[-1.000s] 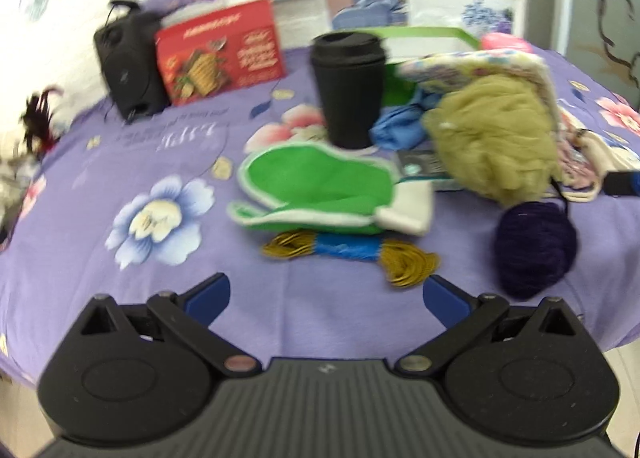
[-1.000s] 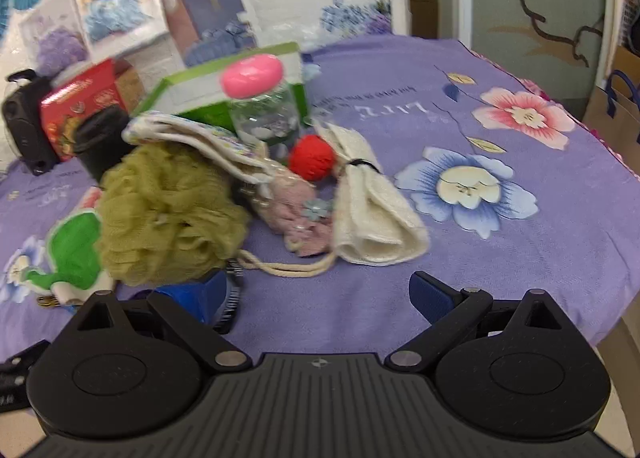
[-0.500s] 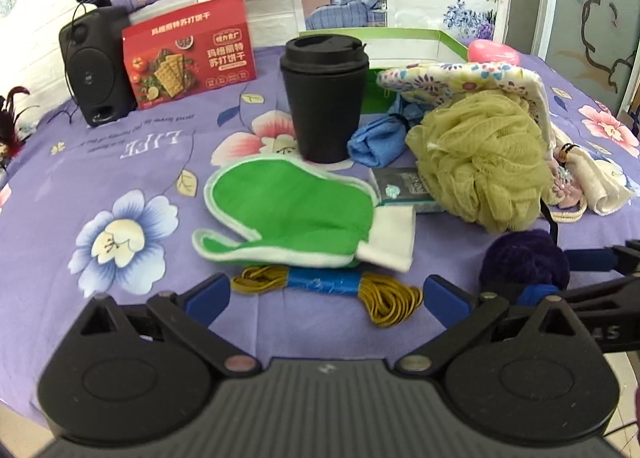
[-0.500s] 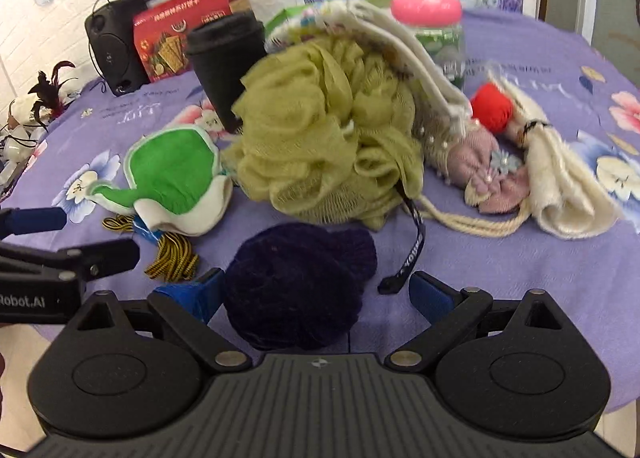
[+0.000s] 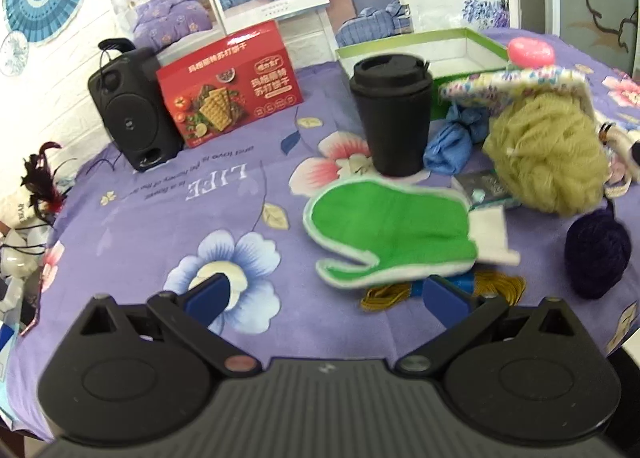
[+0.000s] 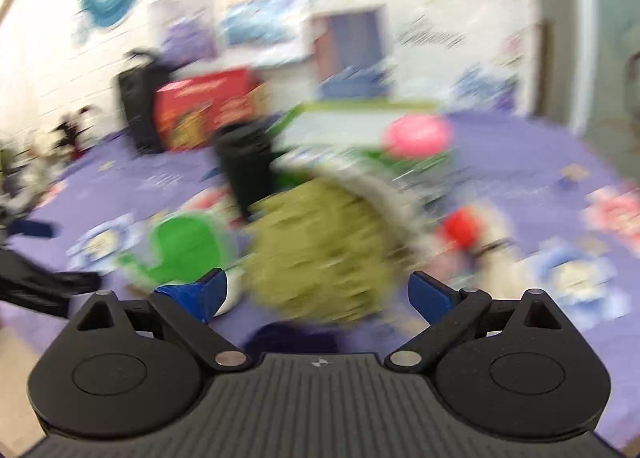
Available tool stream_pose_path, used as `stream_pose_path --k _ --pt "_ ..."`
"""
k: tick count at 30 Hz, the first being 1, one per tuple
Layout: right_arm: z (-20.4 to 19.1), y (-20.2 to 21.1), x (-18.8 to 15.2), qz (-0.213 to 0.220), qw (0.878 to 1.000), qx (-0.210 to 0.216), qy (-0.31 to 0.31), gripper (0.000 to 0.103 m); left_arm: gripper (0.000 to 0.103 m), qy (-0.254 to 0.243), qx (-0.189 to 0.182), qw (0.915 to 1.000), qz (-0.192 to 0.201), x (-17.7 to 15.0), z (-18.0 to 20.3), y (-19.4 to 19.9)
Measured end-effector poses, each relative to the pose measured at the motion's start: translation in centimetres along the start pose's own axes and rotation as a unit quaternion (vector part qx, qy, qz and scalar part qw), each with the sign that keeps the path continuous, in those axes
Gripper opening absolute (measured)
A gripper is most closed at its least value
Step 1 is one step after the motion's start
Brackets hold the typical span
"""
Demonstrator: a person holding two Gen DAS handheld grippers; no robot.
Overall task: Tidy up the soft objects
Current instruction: 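Move both grippers toward the white floral-print cloth beside the pink-lidded jar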
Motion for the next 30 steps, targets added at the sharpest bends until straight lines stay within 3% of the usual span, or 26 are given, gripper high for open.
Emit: stream_pose_path --k 2,3,5,8,12,16,19,23,26,30 --pt "2.6 0.4 0.5 -0.008 1.0 -0.004 0.002 0.085 0.102 -0.004 -0.013 0.9998 0.012 1.2 0.5 0.2" --pt "3.5 -0.3 0.2 -0.038 0.999 0.011 0.018 0.085 0.102 -0.008 -0.017 0.9997 0.017 1.8 0.8 0.1" --pt "5.0 -1.6 -0.6 -0.119 0.992 -0.001 0.028 0.085 0.102 -0.018 -0.02 0.9993 0.026 2.9 1.7 0.1" --pt "5.1 -0.1 -0.7 -0.1 0.994 0.024 0.024 0.085 0.102 -0.055 -0.021 0.9977 0.035 3.4 2.9 0.2" --pt "1.3 -0.3 -0.9 -0.095 0.99 0.102 0.034 0.085 0.102 -0.117 -0.023 0.9925 0.028 2.3 3.1 -0.1" --pt "-5.0 -1.6 -1.9 -0.116 0.972 0.193 0.073 0.085 0.102 -0.149 -0.025 0.9886 0.0 0.5 2.0 -1.5" --pt "-6.6 -1.3 -1.5 -0.087 0.976 0.17 0.1 0.085 0.102 -0.125 -0.048 0.9909 -0.018 0.1 1.3 -2.1" --pt "-3.9 -1.1 0.1 -0.045 0.991 0.096 0.082 0.085 0.102 -0.074 -0.122 0.9895 0.024 3.5 2.2 -1.2" --pt "-2.4 -3.2 -0.2 -0.051 0.995 0.076 0.049 0.085 0.102 -0.045 -0.172 0.9832 0.041 7.1 4.0 -1.5" --pt "-2.0 -5.1 -1.1 -0.039 0.997 0.061 0.035 0.085 0.102 -0.004 -0.259 0.966 -0.001 10.8 6.9 -3.9"
Point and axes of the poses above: each gripper's, at about its wrist camera, not at the fingertips, and y roughly against the way its jaws point, z to its right, x to its top, the point moved 5 cm from there along -y, roughly the way its jaws point, and after that the axes turned 4 degrees about -y, right-handed, at the moved point
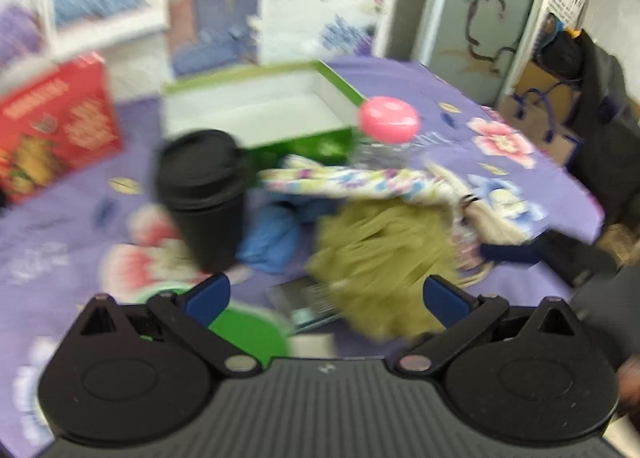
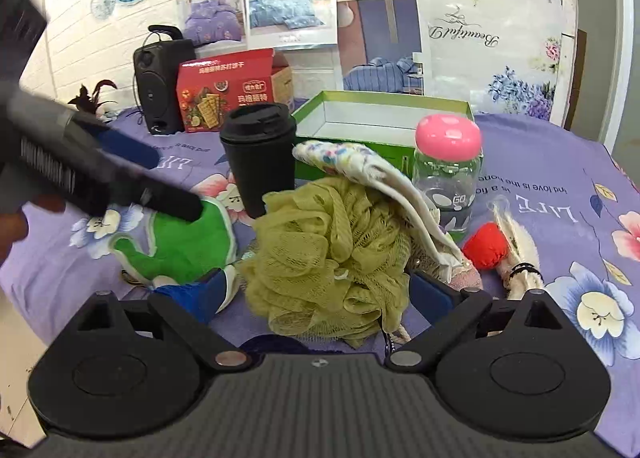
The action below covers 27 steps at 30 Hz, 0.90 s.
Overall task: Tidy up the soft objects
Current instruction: 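Move both grippers toward the white floral-print cloth beside the pink-lidded jar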
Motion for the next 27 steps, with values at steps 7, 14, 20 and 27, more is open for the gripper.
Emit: stream_pose_path --k 7,14,20,27 --pt "1.4 -2.7 0.9 0.011 0.999 0.031 -0.039 0.085 0.102 0.021 -0.052 0.9969 -0.054 1.5 2.2 -5.0" --pt "2.5 1.1 0.9 0.012 0.997 0.053 -0.048 0.085 0.102 0.003 -0.005 0.9993 -0.038 2.4 1.6 -3.7" --pt "5.5 1.8 3.4 0.048 0.998 -0.025 -0.011 0.085 0.102 -0.12 0.13 0.9842 0.003 4.6 0.6 -2.3" --pt "4.6 -0.9 4.5 0.02 0.999 0.01 0.025 0.085 0.102 -0.232 0.167 0.9576 -0.036 4.7 -0.2 -5.0"
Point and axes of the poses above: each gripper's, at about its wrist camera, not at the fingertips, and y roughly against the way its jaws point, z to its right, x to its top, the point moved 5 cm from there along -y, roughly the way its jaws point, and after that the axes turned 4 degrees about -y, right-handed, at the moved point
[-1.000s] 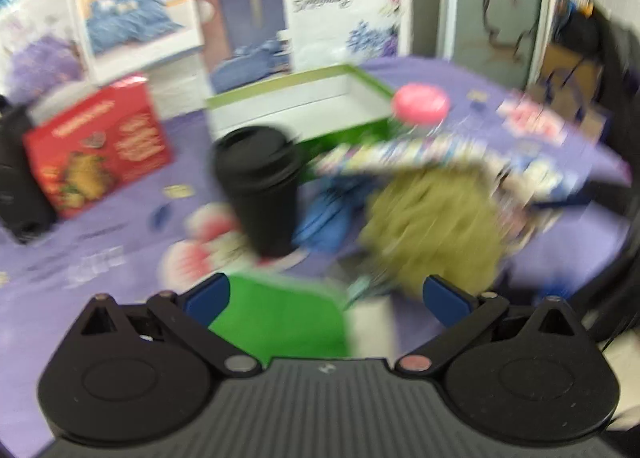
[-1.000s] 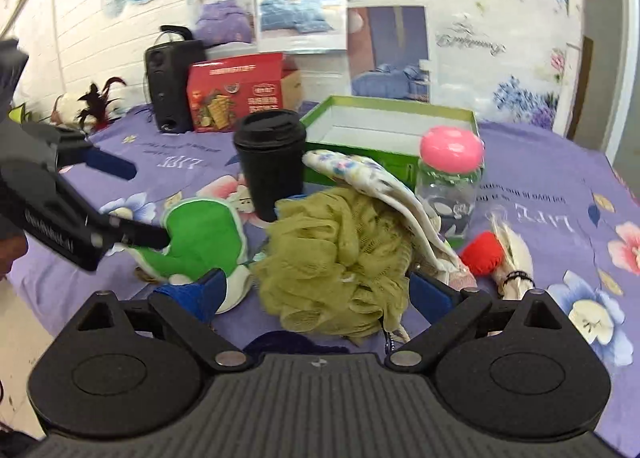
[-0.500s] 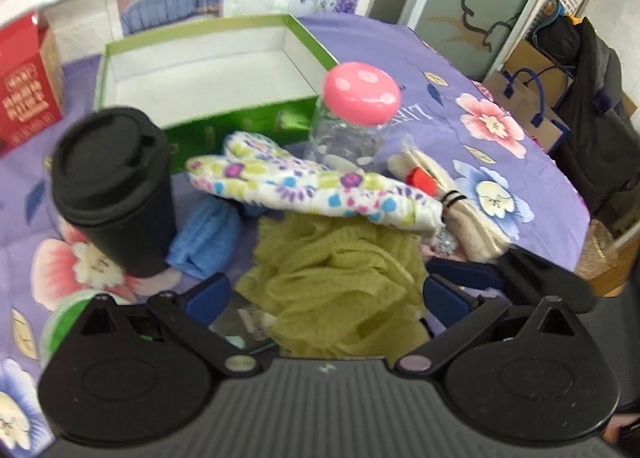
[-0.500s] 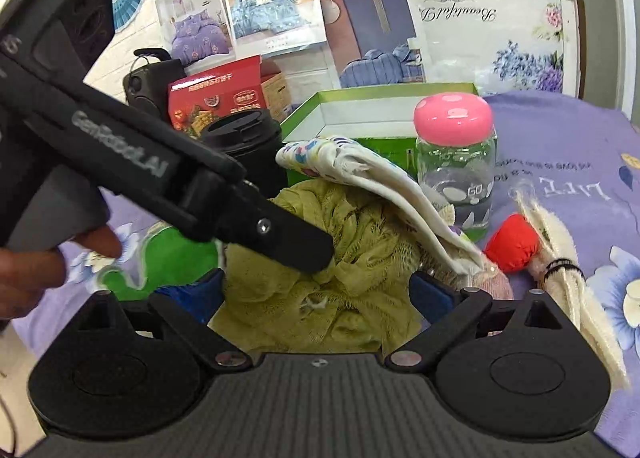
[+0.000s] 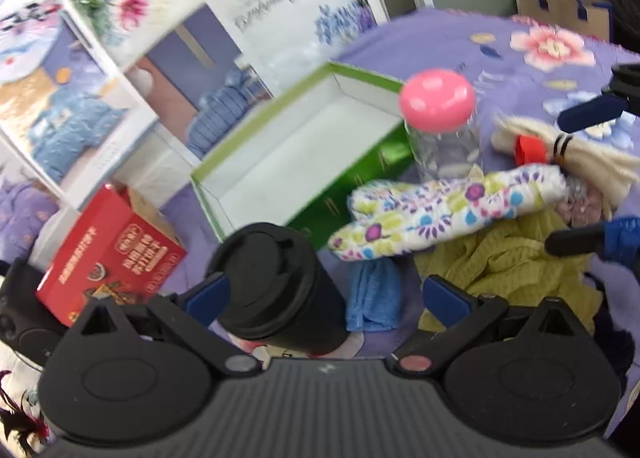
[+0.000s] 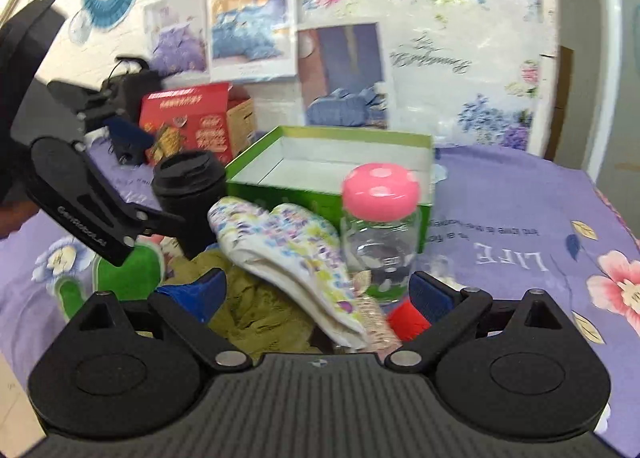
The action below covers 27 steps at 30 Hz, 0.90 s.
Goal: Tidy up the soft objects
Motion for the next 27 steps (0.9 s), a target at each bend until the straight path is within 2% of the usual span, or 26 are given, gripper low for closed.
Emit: stream_pose_path --k 4,8,11,15,18,22,27 --pt "0.8 -0.7 0.7 0.009 1.0 -0.017 0.002 0.085 0.102 0.011 0.014 0.9998 0.0 1.1 -0.2 -1.8" --pt "2.7 -0.6 1.1 0.015 0.999 -0.024 -0.036 0.085 0.102 0.018 -0.01 0.9997 0.014 2.3 0.0 -2.2" --pt "2.5 -1.0 0.6 0.006 0.999 -0.005 -0.044 0.085 0.102 -0.018 -0.039 0.9976 0.054 2.9 1.1 -1.7" --pt "2.0 -1.3 1.3 0.016 0.999 0.017 -0.04 0.085 0.102 -0.084 -0.053 0.9903 0.098 3.2 2.3 -1.5" --pt "2.3 -2.0 1.7 0.016 0.999 0.012 -0.031 0.085 0.102 -0.09 -0.054 0.9898 0.096 3.6 2.3 -2.1" --pt "3.0 -3.5 1.3 -0.014 0.998 0.031 -0.058 0.084 0.102 -0.081 -0.056 0.9918 0.082 3.6 2.1 -3.0" --pt "2.7 -3.6 0.7 -0.008 0.997 0.042 -0.059 0.082 0.102 -0.082 -0.052 0.9921 0.078 3.3 2.1 -3.0"
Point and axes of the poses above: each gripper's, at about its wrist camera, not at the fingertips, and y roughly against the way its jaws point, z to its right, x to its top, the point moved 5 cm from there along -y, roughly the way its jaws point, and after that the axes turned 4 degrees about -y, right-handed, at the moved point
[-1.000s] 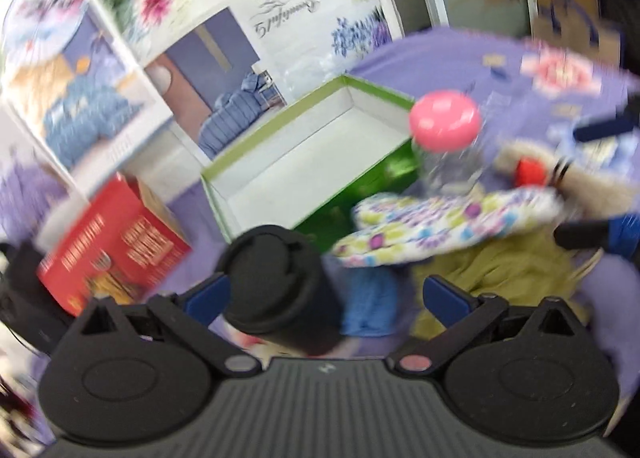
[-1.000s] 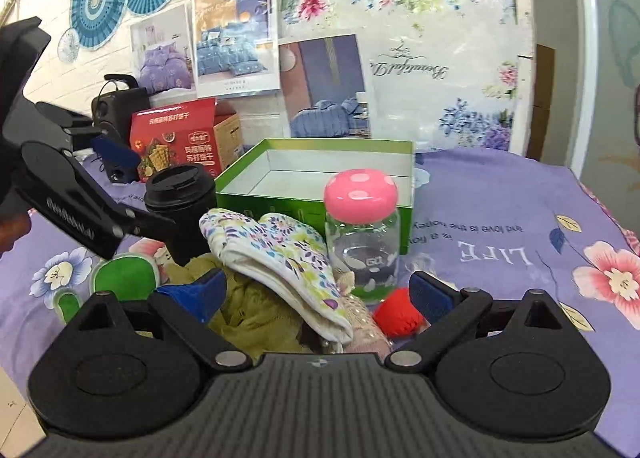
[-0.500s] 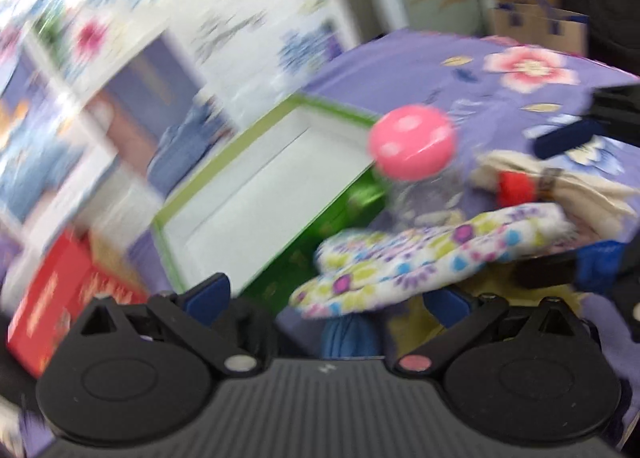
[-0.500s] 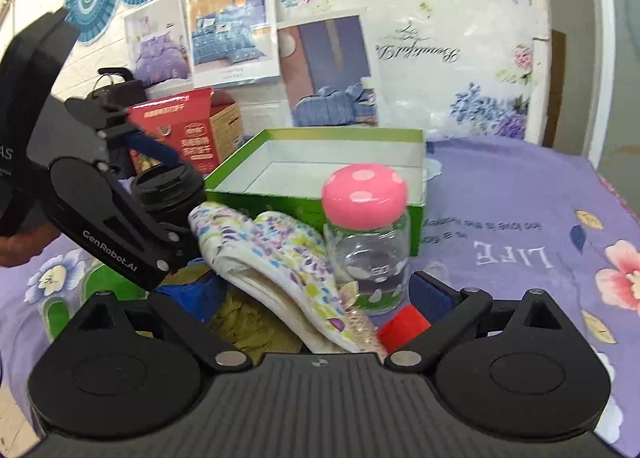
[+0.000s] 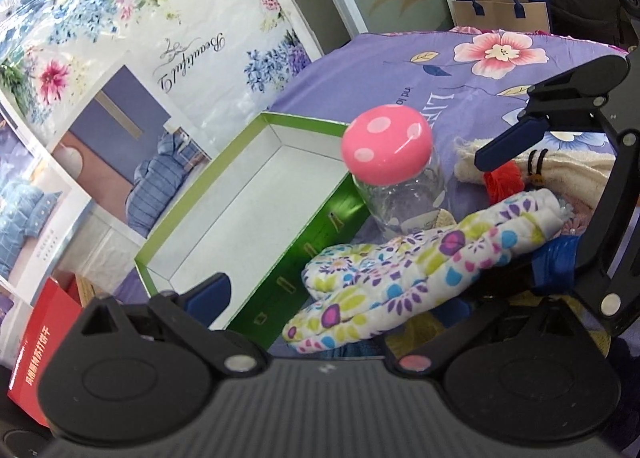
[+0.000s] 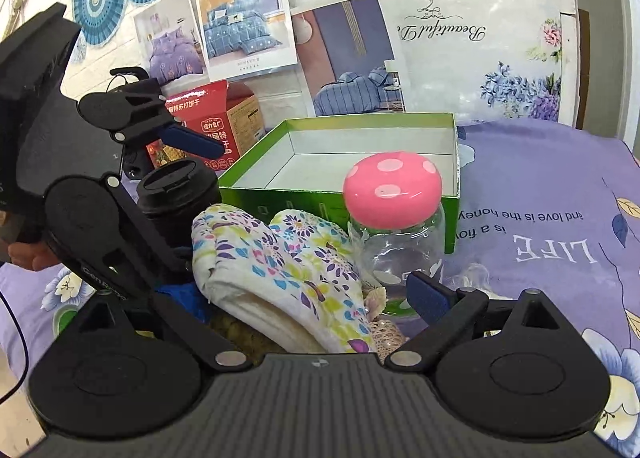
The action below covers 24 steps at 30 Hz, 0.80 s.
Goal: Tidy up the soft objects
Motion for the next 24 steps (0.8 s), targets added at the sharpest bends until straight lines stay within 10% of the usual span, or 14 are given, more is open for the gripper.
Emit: stream_pose_path --k 8,9,11,12,24 --pt "0.3 -0.5 -0.4 0.006 0.999 0.044 -0.01 0.067 0.092 0.004 -0.019 0.9998 -0.005 0.0 0.1 -0.1" --pt "0.1 -0.5 -0.5 0.004 0.999 0.047 -0.008 0.061 0.079 0.004 -0.03 0.9995 -0.009 0.0 0.3 -0.2" --pt "-0.6 -0.4 -0.6 0.009 0.999 0.048 0.004 0.014 0.033 0.012 -0.064 0.9976 -0.022 -0.1 0.7 -0.6" --pt "-1.0 -0.4 -0.7 0.011 0.999 0.046 0.015 0.012 0.013 0.018 -0.076 0.9964 -0.033 -0.3 1.0 -0.9" --pt "-3.6 3.8 4.2 0.09 0.99 0.024 0.104 0.005 0.011 0.107 -0.018 0.9923 0.06 4.1 -2.6 5.3"
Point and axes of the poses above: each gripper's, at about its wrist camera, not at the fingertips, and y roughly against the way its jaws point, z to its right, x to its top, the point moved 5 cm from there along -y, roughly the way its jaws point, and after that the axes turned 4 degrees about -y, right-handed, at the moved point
